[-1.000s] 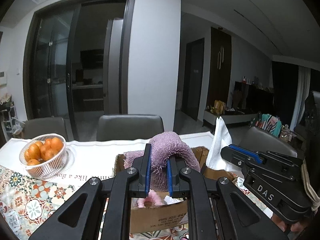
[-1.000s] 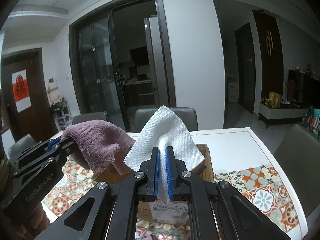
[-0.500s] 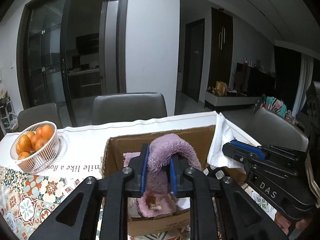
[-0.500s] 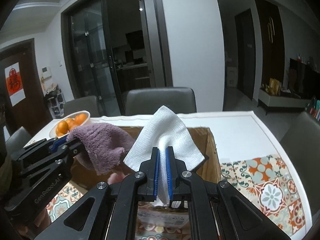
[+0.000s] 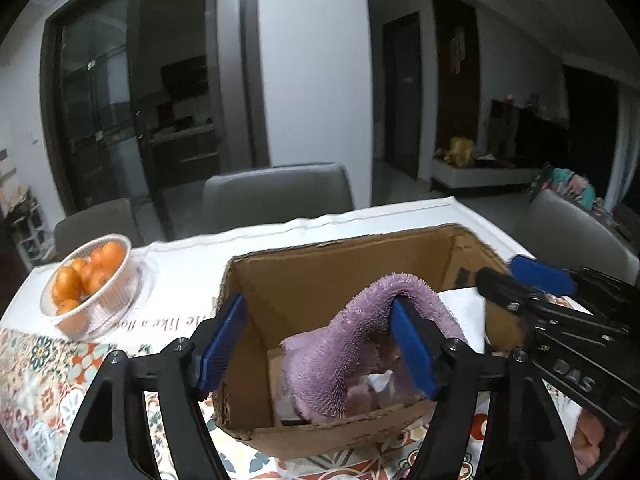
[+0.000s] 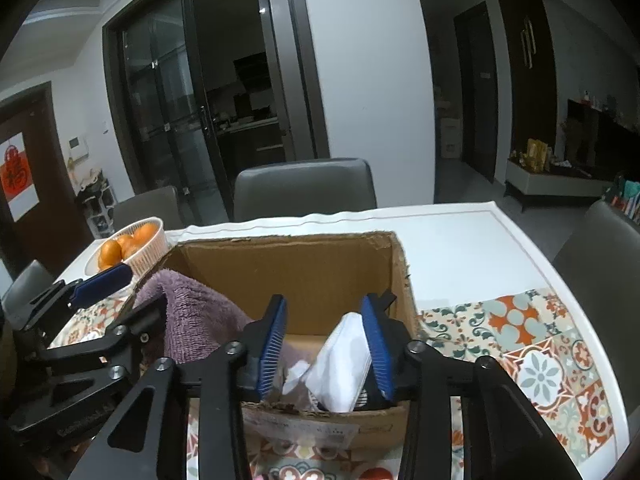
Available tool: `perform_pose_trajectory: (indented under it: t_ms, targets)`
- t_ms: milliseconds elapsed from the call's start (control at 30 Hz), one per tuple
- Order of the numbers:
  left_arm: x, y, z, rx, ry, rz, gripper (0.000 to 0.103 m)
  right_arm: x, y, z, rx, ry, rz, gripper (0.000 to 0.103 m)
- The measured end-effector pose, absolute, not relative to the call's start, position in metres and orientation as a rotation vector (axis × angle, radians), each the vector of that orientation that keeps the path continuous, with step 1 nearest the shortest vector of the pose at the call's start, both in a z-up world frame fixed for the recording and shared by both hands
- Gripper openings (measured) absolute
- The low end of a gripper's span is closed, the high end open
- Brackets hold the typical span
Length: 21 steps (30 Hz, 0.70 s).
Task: Organize soft objects
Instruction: 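Lower both cloths into the box and open both tools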
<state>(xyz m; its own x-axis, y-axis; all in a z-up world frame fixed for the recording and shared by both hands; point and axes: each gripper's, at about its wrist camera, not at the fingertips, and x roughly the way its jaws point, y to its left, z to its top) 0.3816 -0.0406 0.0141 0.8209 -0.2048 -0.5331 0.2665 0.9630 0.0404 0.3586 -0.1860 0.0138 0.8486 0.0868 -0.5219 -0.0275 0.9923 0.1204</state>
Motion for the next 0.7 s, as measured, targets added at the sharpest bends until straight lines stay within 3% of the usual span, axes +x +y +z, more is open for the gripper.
perform_pose_trajectory:
  t_ms: [367,700]
  targets:
    - [0.427,-0.056,0.007,0.147,0.832,-0.231,0.077,0.368,-0.191,0.032,0.109,0.57,-0.011,0.043]
    - [0.394,-0.048,0.04,0.155,0.755,-0.223,0.081,0.365,-0.201,0.038,0.18,0.63,-0.004,0.043]
